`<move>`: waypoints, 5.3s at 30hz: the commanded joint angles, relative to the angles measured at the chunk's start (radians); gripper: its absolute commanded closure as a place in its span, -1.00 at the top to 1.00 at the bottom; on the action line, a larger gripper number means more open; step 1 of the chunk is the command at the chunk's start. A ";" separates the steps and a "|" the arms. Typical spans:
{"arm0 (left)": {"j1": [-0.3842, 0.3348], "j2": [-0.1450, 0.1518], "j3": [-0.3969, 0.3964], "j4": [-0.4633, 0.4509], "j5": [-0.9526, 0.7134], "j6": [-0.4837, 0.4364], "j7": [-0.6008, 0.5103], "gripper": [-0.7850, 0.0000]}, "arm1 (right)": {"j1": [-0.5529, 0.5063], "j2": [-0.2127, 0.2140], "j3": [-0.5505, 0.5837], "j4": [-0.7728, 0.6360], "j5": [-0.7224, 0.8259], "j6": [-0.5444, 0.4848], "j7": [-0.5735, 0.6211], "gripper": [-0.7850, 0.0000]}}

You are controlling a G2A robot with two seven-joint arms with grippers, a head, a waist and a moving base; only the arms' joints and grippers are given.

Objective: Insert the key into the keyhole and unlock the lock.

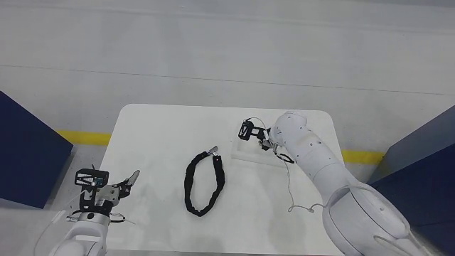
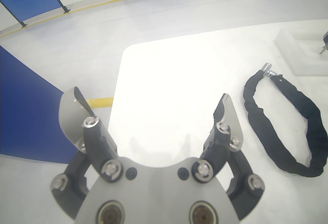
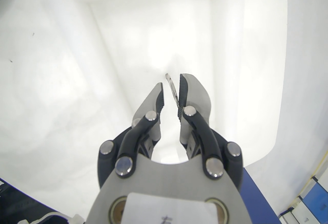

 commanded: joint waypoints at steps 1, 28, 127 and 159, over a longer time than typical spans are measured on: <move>0.000 0.000 0.000 0.000 0.000 0.000 0.000 1.00 | 0.004 0.000 0.001 0.003 -0.001 -0.006 -0.006 -1.00; 0.000 0.000 0.000 0.000 0.000 0.000 0.000 1.00 | -0.019 0.112 0.082 -0.078 -0.020 -0.015 -0.299 -1.00; -0.945 -0.098 0.570 0.693 -0.132 -0.546 -0.630 1.00 | -1.079 0.555 1.167 -1.203 1.843 0.284 0.941 -1.00; -1.173 -0.248 0.820 1.193 -0.232 -0.557 -0.565 1.00 | -1.079 0.555 1.167 -1.203 1.843 0.284 0.941 -1.00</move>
